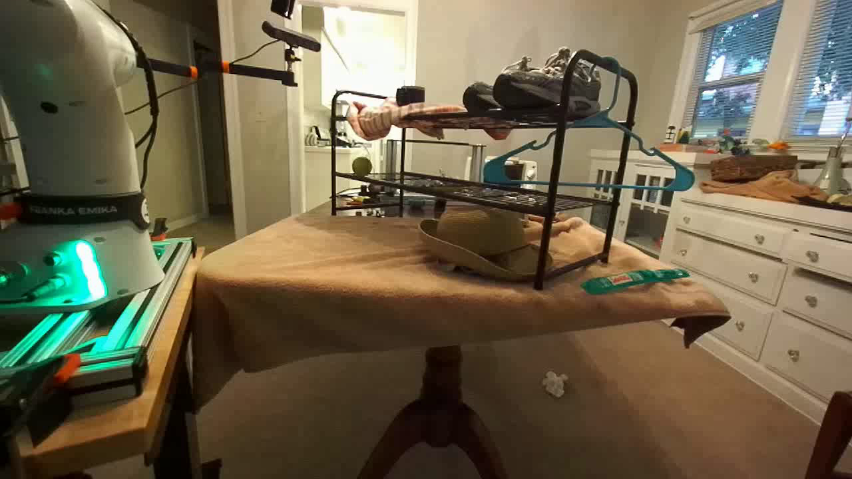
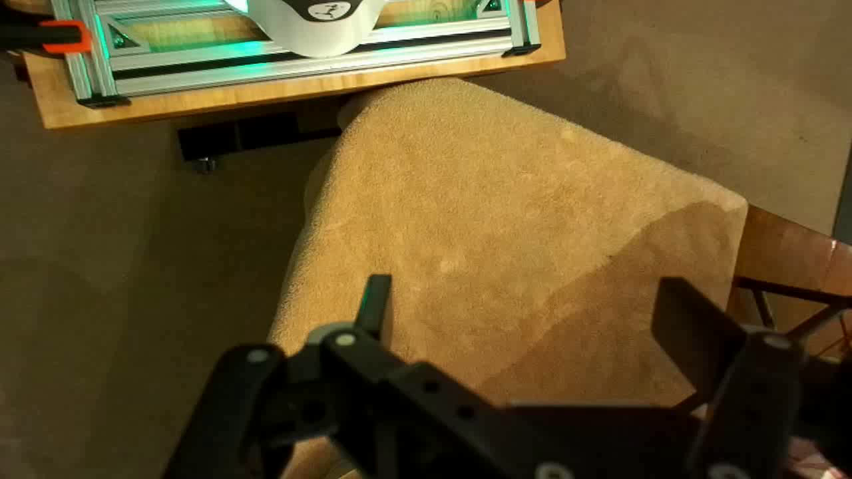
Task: Put the yellow pencil in the brown mug.
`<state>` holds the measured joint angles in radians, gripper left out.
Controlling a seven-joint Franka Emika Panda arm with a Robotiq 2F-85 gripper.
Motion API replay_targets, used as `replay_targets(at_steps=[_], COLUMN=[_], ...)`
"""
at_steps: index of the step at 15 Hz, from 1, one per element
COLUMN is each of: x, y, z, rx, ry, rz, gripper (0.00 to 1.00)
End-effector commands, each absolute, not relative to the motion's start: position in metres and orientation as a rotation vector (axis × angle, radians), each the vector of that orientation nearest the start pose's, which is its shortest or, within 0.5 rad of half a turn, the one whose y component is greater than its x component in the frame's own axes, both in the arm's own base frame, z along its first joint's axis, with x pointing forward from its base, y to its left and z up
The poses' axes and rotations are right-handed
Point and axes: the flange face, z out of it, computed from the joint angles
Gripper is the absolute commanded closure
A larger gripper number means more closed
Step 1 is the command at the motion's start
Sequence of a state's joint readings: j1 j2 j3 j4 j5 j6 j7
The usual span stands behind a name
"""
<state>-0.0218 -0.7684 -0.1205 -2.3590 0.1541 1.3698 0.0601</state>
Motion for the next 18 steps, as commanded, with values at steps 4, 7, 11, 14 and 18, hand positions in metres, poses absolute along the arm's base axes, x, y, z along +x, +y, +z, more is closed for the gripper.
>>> replay_targets(at_steps=[4,7,11,14,18], x=[0.287,0.291,0.309,0.325,0.342], y=[-0.032,-0.027,-0.006,0.011,0.03], z=[0.57,0.563,0.543,0.523,0.5], rx=[-2.875,-2.884,-2.872,-2.882,-2.907], ry=[0.209,0.213,0.201,0.176,0.077], rz=[0.318,0.286,0.144,0.009,-0.206], gripper=[0.0,0.0,0.0,0.0,0.0])
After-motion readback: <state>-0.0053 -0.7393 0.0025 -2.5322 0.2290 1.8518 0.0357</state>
